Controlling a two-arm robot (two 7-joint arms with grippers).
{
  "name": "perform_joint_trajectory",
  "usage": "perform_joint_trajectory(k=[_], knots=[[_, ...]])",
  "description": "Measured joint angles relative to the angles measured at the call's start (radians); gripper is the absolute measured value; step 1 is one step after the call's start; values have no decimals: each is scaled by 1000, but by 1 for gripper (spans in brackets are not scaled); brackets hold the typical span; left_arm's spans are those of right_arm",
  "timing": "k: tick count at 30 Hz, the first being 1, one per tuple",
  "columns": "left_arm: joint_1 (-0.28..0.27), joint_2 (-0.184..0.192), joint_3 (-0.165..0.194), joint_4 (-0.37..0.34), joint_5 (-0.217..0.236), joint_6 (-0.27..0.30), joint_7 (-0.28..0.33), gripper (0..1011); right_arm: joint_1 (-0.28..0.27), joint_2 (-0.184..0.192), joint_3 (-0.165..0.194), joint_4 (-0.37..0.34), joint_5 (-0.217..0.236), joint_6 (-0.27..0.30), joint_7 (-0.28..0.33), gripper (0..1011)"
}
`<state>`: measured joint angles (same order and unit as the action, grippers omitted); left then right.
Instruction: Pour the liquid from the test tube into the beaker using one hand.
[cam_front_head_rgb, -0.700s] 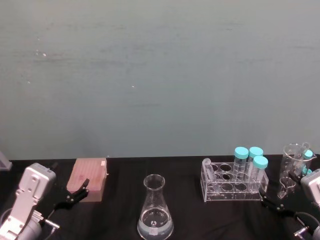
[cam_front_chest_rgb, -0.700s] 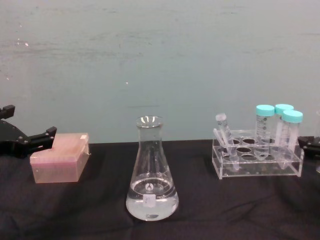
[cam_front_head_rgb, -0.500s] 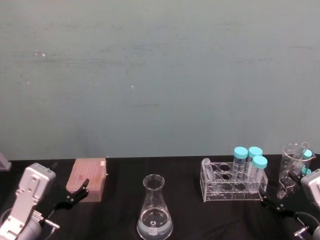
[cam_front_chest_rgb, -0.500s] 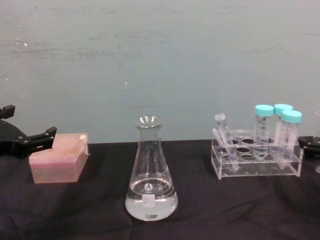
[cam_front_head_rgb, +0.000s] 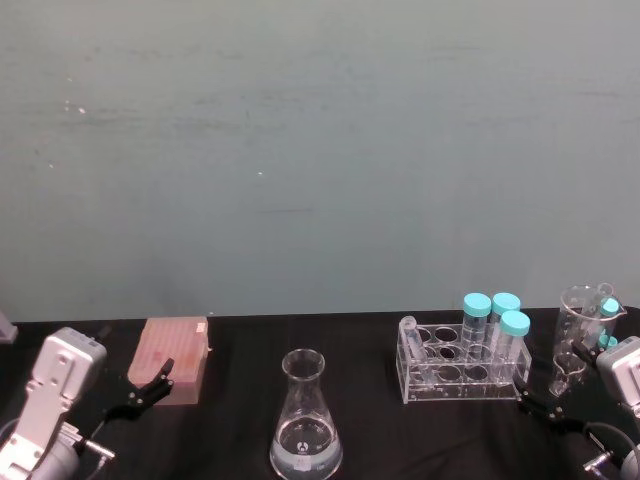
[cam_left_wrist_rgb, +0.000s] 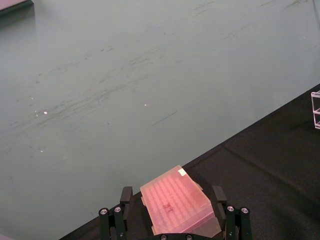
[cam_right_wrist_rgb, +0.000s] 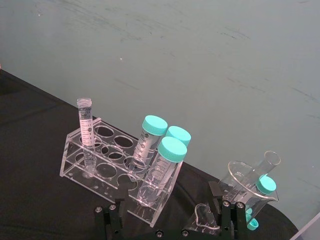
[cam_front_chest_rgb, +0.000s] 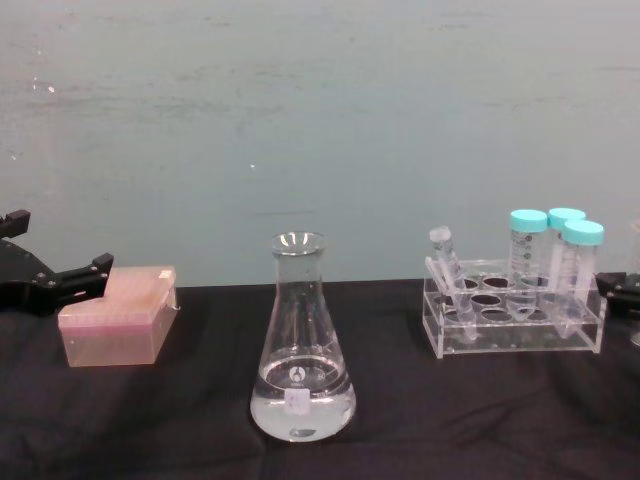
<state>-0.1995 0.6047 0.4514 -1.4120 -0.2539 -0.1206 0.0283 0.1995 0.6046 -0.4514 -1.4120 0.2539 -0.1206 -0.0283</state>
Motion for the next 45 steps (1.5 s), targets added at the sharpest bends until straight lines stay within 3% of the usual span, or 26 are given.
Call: perform_joint_trajectory(k=[23, 34, 45], knots=[[0, 0, 0, 0, 0, 0, 0, 1000, 0, 0, 0, 0, 0, 0, 0, 1000], [0, 0, 0, 0, 0, 0, 0, 1000, 77, -10, 17, 32, 14, -16, 140, 1000], [0, 0, 0, 0, 0, 0, 0, 1000, 185, -52, -7, 105, -20, -51, 259, 1000]])
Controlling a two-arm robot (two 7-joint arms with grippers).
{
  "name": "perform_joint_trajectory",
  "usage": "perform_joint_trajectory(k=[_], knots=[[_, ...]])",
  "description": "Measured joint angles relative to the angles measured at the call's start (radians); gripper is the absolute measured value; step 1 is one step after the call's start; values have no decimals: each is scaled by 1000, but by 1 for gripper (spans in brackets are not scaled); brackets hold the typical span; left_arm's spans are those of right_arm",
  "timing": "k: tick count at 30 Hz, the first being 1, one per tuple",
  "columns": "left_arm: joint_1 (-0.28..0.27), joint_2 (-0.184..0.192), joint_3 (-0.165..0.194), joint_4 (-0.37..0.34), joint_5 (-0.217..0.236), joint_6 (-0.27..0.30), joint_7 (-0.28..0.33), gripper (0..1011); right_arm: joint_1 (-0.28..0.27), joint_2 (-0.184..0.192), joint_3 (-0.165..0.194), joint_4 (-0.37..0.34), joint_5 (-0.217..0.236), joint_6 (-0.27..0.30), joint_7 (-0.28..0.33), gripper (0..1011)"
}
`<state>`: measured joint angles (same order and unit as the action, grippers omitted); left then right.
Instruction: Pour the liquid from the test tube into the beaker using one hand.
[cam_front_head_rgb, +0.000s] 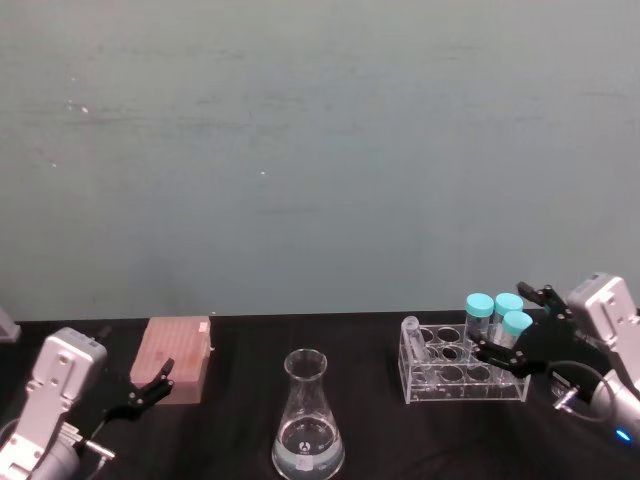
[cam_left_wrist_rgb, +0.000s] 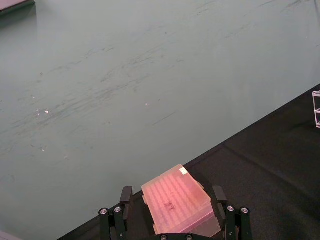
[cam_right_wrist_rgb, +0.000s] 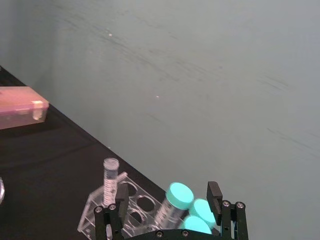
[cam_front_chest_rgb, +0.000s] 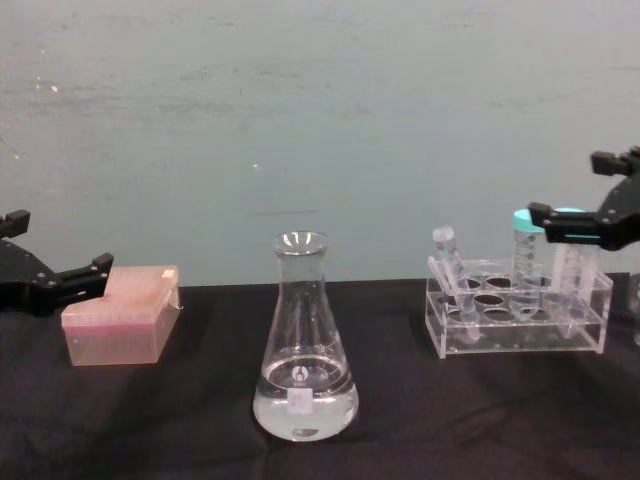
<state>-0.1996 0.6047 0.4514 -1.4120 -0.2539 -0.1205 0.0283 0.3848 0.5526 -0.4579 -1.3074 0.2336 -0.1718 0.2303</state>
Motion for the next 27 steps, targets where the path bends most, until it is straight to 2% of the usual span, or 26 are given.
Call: perform_joint_trajectory(k=[10, 27], knots=[[0, 0, 0, 0, 0, 0, 0, 1000, 86, -63, -24, 101, -10, 17, 103, 1000], [0, 0, 0, 0, 0, 0, 0, 1000, 174, -147, -37, 232, -33, 26, 206, 1000]])
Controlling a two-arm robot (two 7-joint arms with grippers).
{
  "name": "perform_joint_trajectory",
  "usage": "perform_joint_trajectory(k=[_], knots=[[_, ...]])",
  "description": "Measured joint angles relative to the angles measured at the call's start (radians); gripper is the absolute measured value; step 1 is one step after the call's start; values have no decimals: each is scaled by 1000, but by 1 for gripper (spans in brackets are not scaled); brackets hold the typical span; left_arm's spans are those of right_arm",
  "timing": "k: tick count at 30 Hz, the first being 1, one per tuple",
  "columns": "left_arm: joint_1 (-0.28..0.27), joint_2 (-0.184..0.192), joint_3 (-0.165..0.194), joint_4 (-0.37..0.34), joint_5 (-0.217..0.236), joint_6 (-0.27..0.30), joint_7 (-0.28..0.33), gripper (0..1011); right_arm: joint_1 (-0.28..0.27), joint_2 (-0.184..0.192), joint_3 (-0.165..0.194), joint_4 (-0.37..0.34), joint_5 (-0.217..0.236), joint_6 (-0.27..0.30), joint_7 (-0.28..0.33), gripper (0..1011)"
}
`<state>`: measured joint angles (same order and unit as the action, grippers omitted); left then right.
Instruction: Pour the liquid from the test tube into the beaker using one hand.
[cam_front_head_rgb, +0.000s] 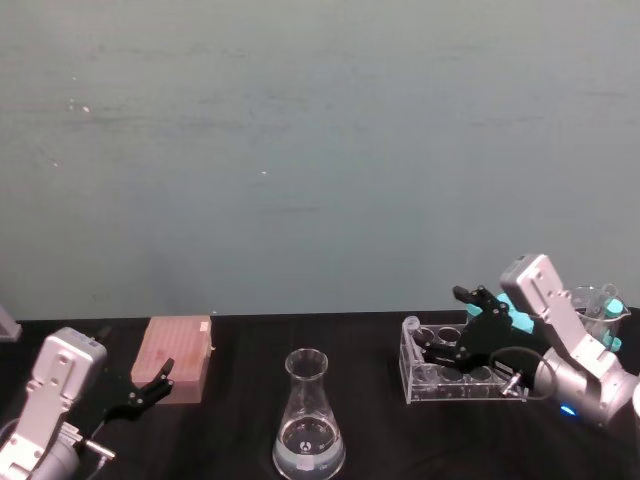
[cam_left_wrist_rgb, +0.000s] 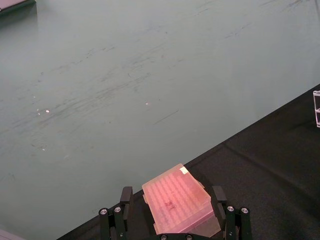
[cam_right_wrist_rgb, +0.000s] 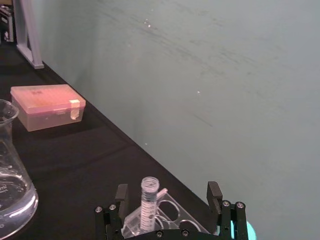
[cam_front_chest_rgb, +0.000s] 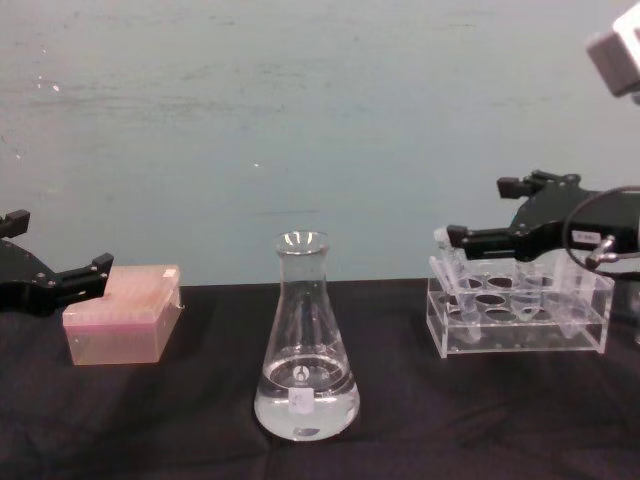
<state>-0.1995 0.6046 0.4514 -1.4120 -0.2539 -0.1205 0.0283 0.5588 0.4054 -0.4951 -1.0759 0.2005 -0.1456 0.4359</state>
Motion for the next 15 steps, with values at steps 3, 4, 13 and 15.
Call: perform_joint_trajectory(k=[3, 4, 13, 15], knots=[[0, 0, 0, 0, 0, 0, 0, 1000, 6, -11, -2, 14, -5, -1, 10, 1000], [0, 0, 0, 0, 0, 0, 0, 1000, 11, -18, -3, 24, -9, -2, 15, 1000], [0, 0, 0, 0, 0, 0, 0, 1000, 30, -50, 3, 80, -30, -8, 33, 1000], [0, 0, 0, 0, 0, 0, 0, 1000, 35, -58, 7, 94, -34, -8, 35, 1000]])
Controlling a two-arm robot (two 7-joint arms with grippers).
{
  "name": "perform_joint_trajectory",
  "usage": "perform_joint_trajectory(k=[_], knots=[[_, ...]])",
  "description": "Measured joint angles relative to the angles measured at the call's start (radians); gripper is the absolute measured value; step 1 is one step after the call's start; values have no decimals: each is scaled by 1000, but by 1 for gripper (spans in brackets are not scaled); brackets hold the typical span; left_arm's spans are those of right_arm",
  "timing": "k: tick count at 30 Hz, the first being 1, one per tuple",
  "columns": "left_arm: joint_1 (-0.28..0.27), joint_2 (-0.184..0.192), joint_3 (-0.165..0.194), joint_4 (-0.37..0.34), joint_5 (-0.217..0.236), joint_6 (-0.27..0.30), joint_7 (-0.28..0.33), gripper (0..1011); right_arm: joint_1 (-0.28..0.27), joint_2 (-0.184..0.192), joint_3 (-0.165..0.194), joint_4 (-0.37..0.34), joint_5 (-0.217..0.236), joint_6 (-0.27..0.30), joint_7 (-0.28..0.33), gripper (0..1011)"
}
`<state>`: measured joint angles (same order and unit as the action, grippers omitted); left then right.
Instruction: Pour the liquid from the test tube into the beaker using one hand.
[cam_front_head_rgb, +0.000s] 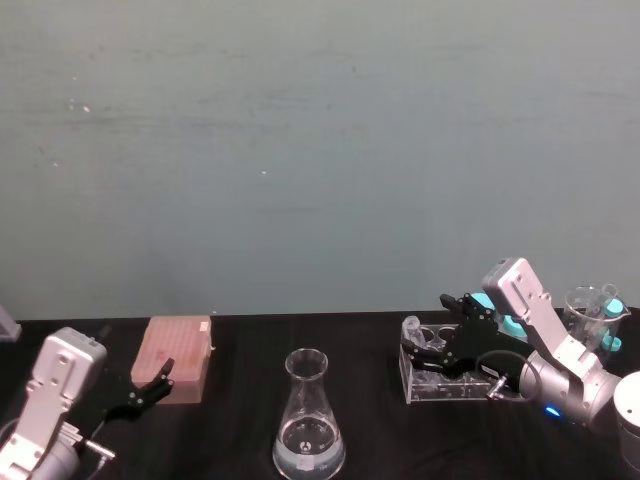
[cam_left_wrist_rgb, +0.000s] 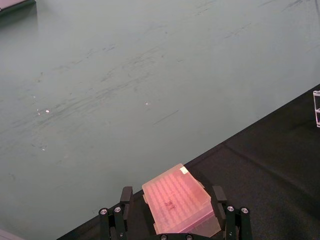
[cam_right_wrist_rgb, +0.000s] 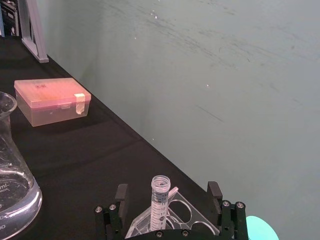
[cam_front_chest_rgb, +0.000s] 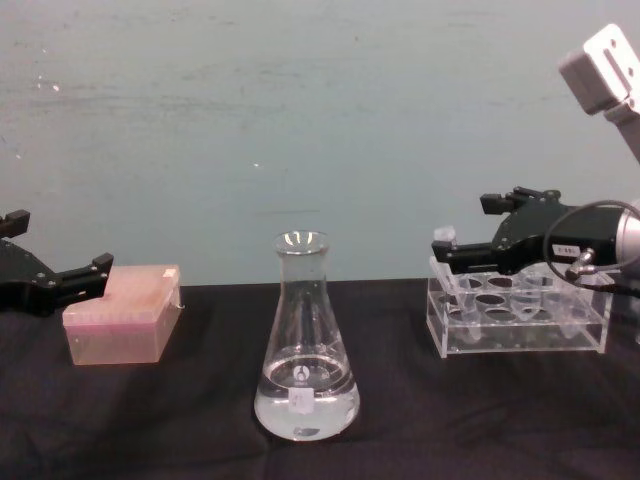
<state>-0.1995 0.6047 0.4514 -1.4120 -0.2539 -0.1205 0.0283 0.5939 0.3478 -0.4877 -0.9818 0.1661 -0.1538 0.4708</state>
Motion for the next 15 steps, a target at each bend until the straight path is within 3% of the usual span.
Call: perform_joint_trajectory(k=[15], knots=[[0, 0, 0, 0, 0, 0, 0, 1000, 25, -43, 12, 71, -34, 22, 28, 1000]])
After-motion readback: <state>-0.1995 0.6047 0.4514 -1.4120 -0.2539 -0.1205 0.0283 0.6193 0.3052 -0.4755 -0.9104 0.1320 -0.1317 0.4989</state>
